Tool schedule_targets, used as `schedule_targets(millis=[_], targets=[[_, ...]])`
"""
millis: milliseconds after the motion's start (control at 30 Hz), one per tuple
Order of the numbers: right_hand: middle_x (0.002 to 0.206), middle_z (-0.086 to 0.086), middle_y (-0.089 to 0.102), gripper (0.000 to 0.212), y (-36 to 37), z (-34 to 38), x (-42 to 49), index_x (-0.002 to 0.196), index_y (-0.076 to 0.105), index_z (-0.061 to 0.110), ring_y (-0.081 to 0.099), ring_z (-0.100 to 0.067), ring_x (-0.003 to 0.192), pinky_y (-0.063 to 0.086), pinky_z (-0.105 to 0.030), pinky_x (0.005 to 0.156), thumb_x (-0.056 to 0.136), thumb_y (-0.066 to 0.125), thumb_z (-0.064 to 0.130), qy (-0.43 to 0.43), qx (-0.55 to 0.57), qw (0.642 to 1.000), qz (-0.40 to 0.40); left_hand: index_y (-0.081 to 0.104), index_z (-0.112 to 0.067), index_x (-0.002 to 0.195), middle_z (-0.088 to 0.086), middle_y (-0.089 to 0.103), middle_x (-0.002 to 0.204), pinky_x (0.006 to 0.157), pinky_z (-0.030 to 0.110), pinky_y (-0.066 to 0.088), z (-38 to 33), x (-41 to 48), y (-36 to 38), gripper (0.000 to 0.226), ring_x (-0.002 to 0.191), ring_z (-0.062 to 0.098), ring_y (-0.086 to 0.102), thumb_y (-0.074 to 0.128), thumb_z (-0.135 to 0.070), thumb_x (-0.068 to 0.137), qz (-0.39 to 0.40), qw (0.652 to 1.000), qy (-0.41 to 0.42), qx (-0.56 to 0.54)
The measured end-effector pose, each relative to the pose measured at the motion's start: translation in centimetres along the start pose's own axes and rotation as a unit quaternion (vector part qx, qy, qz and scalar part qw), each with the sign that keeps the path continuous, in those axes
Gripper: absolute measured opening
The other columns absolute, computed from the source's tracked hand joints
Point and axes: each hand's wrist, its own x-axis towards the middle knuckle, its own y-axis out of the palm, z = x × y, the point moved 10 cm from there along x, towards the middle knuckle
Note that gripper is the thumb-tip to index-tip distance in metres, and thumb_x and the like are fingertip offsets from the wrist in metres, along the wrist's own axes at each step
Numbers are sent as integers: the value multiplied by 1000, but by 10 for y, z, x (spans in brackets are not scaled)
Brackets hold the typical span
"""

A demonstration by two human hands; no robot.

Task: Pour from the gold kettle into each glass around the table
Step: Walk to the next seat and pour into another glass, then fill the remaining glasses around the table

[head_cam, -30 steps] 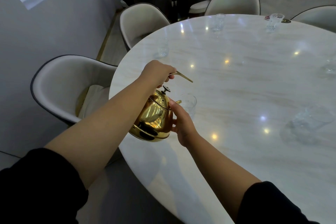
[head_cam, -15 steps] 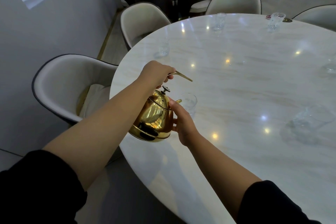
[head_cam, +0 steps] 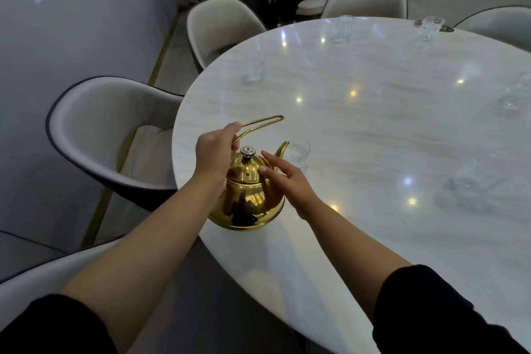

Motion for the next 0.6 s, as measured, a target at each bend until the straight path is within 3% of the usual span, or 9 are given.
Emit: schedule_targets(millis=[67, 200, 433, 600], targets=[[129, 5, 55, 48, 0, 2, -4, 133, 56, 32, 50, -16, 121, 48, -28, 95, 86, 67, 34, -13, -17, 1000, 2, 50, -11, 55, -1, 44, 53, 49, 19, 33, 11, -9, -9, 42, 47, 8, 38, 54, -30, 92, -4, 999, 5, -36], [123, 8, 58, 46, 2, 9, -30, 129, 60, 28, 52, -6, 108, 45, -11, 80, 84, 70, 31, -47, -57, 997, -22, 49, -11, 56, 0, 43, 54, 46, 14, 35, 28, -30, -25, 42, 49, 8, 38, 53, -28, 94, -1, 994, 16, -109], [129, 6, 58, 43, 1, 0, -107, 125, 62, 28, 52, -10, 119, 43, -23, 96, 83, 70, 37, -75, -93, 988, -103, 45, -12, 52, -5, 40, 46, 42, 14, 32, 35, -85, -32, 44, 39, 5, 35, 54, -23, 94, 73, 982, 24, -171], [129, 7, 58, 55, -2, -22, -169, 125, 61, 30, 52, -11, 121, 44, -30, 101, 74, 67, 51, -63, -99, 982, -147, 44, -13, 49, -1, 39, 50, 43, 17, 29, 49, -129, -25, 46, 39, 5, 32, 54, -23, 93, 133, 977, 23, -166]])
